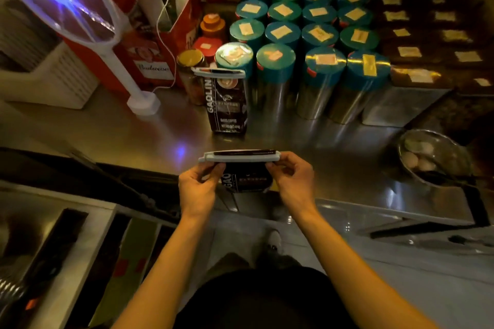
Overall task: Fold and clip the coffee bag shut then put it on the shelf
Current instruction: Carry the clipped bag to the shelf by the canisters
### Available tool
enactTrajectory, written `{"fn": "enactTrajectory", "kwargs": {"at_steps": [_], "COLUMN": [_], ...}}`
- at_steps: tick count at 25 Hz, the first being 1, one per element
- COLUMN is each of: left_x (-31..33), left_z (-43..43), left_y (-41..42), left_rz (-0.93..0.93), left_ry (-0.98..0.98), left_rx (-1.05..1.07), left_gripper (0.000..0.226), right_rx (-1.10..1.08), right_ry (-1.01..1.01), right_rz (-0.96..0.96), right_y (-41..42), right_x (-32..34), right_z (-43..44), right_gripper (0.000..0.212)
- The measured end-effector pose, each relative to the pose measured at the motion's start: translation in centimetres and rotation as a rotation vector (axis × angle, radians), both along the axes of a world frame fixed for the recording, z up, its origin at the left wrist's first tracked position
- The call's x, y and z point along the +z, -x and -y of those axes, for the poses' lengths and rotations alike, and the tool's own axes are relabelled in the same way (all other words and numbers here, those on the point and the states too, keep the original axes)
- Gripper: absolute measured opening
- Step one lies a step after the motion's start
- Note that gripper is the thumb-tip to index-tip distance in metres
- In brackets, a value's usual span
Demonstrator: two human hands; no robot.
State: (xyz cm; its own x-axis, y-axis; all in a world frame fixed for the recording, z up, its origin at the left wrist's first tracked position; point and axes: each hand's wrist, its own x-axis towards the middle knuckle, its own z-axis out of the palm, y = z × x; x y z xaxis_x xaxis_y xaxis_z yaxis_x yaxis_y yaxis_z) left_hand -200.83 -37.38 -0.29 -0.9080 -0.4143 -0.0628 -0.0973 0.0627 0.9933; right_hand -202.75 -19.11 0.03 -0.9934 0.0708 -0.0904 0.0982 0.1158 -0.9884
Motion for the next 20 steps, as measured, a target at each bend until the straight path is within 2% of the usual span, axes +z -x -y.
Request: {"fn": "enactTrajectory", "kwargs": {"at_steps": [3, 13, 20], "left_x": [0.2, -0.7, -2.5], "left_z": [0.7, 4.5, 8.5], "left_y": [2.3, 11.7, 16.1], "left_rz": [0.018, 0.034, 0.105], "left_ry": [0.020, 0.022, -0.101], "left_rx": [0.015, -0.085, -0.158], "left_gripper": [0.011, 0.023, 0.024], "right_rx": [0.025, -0.050, -0.102], "right_ry": [-0.002, -0.082, -0.139], "right_rz": [-0.015, 0.057, 0.114], "right_y": [1.7, 10.7, 13.8], "right_x": [-0.1, -1.5, -2.8], "right_z": [0.9, 4.7, 8.3], "right_gripper": [0.015, 0.015, 0.013]}}
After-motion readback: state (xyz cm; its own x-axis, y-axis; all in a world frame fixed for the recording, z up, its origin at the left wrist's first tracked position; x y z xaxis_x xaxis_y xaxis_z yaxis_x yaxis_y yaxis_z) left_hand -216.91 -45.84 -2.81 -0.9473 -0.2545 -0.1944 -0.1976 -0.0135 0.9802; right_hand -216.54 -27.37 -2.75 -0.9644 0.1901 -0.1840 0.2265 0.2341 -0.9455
